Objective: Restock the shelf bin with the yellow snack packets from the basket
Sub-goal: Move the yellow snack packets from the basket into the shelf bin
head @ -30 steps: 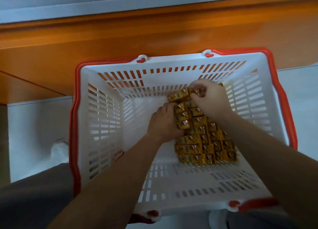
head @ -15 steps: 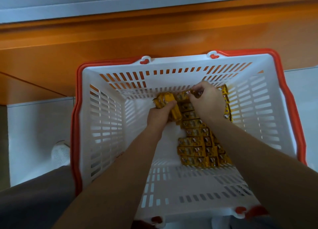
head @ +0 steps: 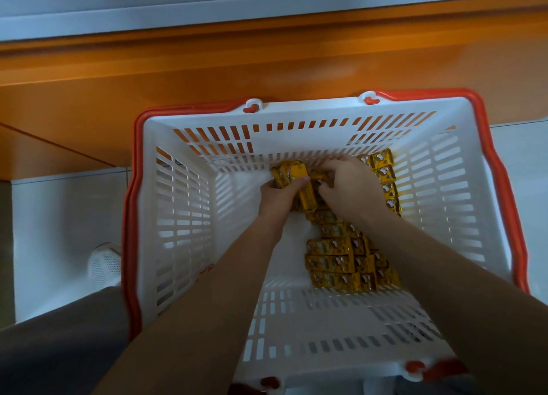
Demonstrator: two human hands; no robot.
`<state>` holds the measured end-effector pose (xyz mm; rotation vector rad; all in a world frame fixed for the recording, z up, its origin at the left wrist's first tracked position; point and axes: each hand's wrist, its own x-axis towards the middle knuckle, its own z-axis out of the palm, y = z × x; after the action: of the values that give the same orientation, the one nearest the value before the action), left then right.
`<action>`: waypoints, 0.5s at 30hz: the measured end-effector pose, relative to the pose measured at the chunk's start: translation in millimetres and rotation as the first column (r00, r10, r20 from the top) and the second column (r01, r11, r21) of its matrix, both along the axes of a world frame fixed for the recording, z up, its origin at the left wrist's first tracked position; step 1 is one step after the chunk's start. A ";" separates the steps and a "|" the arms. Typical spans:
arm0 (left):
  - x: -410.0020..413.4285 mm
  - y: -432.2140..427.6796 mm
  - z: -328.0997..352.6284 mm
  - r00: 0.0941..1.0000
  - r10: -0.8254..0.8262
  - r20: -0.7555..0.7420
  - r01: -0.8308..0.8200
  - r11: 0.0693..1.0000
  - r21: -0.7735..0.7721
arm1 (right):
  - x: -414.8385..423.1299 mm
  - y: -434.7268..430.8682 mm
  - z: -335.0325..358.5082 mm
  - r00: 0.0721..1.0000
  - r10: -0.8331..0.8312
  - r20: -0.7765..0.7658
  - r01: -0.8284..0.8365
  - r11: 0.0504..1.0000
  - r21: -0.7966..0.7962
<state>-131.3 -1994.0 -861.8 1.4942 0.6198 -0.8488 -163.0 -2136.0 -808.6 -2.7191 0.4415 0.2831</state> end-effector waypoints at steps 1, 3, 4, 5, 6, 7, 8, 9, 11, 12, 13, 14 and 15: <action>0.3 -0.4 0.9 1.000 0.001 -0.011 -0.001 1.000 -0.007 | 0.0 0.8 1.4 1.000 -0.010 0.008 0.009 1.000 0.018; 0.4 0.3 1.2 0.999 0.013 -0.032 -0.014 1.000 -0.027 | 0.3 1.8 4.0 0.999 -0.034 0.013 0.033 0.997 0.073; 0.3 1.1 0.4 0.999 0.029 -0.035 -0.031 0.999 -0.037 | 0.3 1.5 4.9 0.999 -0.048 0.013 0.046 0.993 0.105; 0.1 2.4 -0.5 0.998 0.045 -0.041 -0.047 0.998 -0.045 | 0.3 0.7 5.3 0.998 -0.063 0.015 0.061 0.989 0.137; -0.1 4.0 -0.6 0.997 0.057 -0.055 -0.060 0.996 -0.063 | -0.1 -0.1 5.5 0.996 -0.086 0.013 0.083 0.981 0.175; 0.0 5.3 0.9 0.995 0.061 -0.073 -0.067 0.994 -0.088 | -0.8 -1.1 5.3 0.993 -0.118 0.000 0.115 0.970 0.216; 0.0 6.0 4.2 0.994 0.057 -0.088 -0.067 0.991 -0.117 | -2.1 -1.7 5.3 0.988 -0.151 -0.025 0.152 0.954 0.257; -0.4 6.4 9.3 0.994 0.041 -0.102 -0.056 0.987 -0.149 | -3.5 -2.2 5.2 0.983 -0.176 -0.055 0.185 0.938 0.293; -2.1 7.6 20.7 0.992 -0.015 -0.127 -0.010 0.980 -0.199 | -6.6 -2.9 4.6 0.975 -0.202 -0.090 0.221 0.912 0.347; -4.4 9.6 25.1 0.989 -0.044 -0.138 0.016 0.980 -0.199 | -8.1 -2.8 4.8 0.975 -0.205 -0.091 0.224 0.905 0.362; -7.0 12.7 28.6 0.987 -0.068 -0.143 0.040 0.981 -0.188 | -9.0 -1.6 5.5 0.975 -0.201 -0.096 0.222 0.901 0.373; -9.0 16.1 31.2 0.986 -0.084 -0.141 0.059 0.983 -0.172 | -9.4 0.0 6.5 0.975 -0.192 -0.112 0.221 0.897 0.383; -10.3 20.0 33.0 0.986 -0.091 -0.137 0.069 0.985 -0.156 | -9.1 1.5 6.7 0.974 -0.183 -0.131 0.221 0.893 0.392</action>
<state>-141.7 -1974.0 -828.7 1.3364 0.5902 -1.0496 -172.1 -2134.5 -801.9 -2.2413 0.6124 0.3938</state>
